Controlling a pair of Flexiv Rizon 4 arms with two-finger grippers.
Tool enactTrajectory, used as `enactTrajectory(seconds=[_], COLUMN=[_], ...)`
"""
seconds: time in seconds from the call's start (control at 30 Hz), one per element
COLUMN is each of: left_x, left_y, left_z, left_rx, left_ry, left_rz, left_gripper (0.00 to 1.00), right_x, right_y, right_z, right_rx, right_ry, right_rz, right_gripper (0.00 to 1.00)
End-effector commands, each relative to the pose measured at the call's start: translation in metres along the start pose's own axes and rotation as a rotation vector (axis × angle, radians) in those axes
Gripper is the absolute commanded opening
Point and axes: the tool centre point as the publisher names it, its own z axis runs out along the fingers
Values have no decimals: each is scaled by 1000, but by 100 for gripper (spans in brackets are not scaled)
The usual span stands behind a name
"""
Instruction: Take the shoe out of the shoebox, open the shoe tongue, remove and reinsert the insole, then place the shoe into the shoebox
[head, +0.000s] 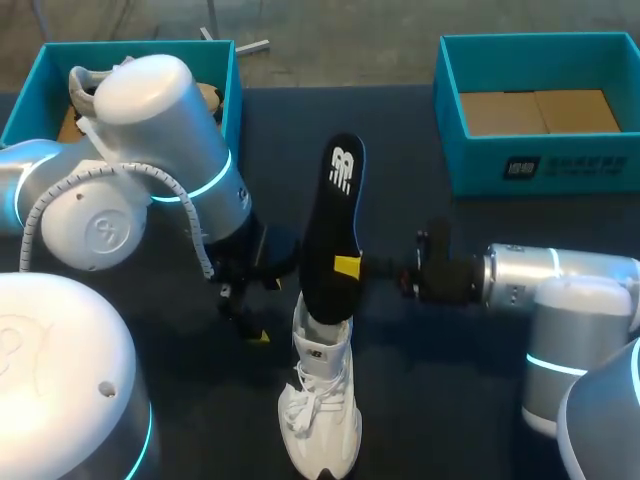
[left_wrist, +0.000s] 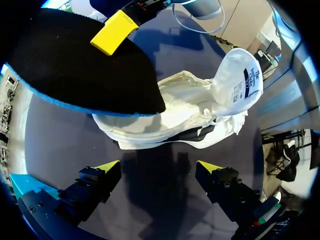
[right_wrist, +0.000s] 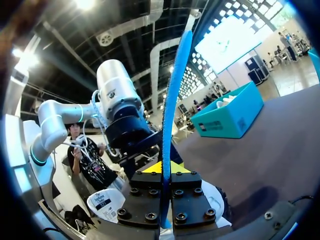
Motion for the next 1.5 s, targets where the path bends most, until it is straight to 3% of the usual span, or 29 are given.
enactTrajectory(seconds=[0.03,0.5,1.5], left_x=[0,0,0], left_y=[0,0,0], left_z=[1,1,1], left_rx=[-2,-2,-2], left_ry=[-1,-1,-1], left_rz=[-1,-1,-1], left_gripper=[100,100,100], right_x=[1,-4,-5], right_y=[3,14,-16], right_z=[6,19,15], right_rx=[4,3,-44], right_ry=[-17,-90,-110], right_rz=[7,109,170], right_gripper=[0,0,0])
